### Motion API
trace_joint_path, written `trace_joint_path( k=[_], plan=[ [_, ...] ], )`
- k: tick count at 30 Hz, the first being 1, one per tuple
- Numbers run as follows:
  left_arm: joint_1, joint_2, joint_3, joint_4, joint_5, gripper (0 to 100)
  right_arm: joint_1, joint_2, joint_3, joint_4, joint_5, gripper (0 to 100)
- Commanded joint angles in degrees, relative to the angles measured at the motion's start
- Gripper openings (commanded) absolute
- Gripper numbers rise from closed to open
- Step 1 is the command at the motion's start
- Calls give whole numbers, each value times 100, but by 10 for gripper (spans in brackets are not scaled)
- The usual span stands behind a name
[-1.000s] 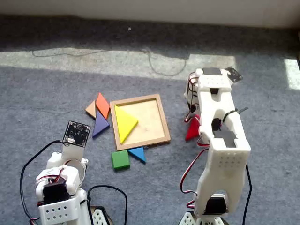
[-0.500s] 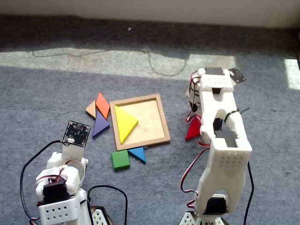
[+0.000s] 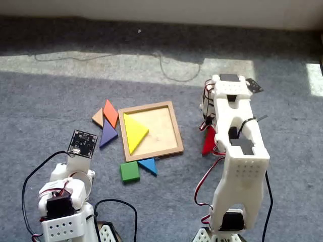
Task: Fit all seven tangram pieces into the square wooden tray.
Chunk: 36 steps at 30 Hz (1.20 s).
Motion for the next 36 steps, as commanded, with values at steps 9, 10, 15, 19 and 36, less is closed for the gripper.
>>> trace_joint_path(
  k=[9,10,15,19,36],
  plan=[
    [-13,-207,-145,-141,-35,11,31,-13,-171,259,-26,241],
    [-13,-207,-145,-141,-35,11,31,-31,-171,259,-18,210],
    [-13,-207,-145,-141,-35,11,-31,-48,-338,321,185,156],
    [-13,-207,-145,-141,-35,11,-31,-48,-690,681,264,156],
    [-22,-207,-145,-141,-35,11,-321,-4,-1736,1692,730,158]
  ],
)
